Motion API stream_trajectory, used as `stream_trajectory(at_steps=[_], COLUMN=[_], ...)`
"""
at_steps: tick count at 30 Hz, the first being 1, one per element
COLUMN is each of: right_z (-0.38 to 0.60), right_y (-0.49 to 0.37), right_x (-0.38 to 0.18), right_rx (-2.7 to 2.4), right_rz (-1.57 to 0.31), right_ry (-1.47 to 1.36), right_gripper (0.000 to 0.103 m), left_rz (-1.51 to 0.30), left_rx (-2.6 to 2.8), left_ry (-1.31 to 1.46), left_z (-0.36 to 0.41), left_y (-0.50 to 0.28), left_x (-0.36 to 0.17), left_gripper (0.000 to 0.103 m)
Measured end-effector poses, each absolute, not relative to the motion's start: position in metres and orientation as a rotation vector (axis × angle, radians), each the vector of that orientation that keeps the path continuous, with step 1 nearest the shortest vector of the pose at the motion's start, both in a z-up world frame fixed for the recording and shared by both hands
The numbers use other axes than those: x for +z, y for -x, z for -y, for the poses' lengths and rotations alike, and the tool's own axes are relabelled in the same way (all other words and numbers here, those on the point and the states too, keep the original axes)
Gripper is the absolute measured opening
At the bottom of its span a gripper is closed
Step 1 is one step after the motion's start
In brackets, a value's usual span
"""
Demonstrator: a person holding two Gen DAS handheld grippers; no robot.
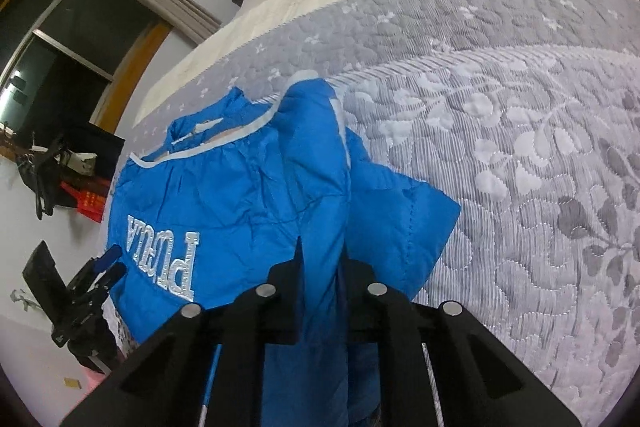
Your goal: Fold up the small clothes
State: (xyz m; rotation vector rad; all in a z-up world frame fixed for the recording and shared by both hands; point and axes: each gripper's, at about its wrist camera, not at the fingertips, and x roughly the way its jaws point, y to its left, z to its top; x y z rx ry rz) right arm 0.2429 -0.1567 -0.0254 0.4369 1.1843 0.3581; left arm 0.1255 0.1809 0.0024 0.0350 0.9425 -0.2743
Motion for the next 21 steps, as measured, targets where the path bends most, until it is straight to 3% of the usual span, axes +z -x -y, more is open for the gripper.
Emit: stream_trajectory(at_steps=[16, 17, 20, 21], right_z=[0.156, 0.154, 0.155, 0.158], right_y=[-0.24, -0.237, -0.228, -0.221], right_x=[-0.031, -0.026, -0.011, -0.003], right_rx=[0.344, 0.335, 0.343, 0.337], right_rz=[-1.188, -1.182, -1.149, -1.125], right_ry=[-0.431, -0.414, -0.418, -0.41], right_gripper=[0.017, 0.023, 0.056, 0.061], left_rz=[-0.971, -0.974, -0.981, -0.984], left_rx=[-0.269, -0.27, -0.275, -0.281], left_ry=[-0.027, -0.026, -0.021, -0.014], left_z=[-0.185, -0.185, -0.185, -0.185], left_y=[-0.133, -0.133, -0.135, -0.136], left_x=[-0.005, -0.005, -0.002, -0.001], left_gripper=[0.06, 0.06, 0.061, 0.061])
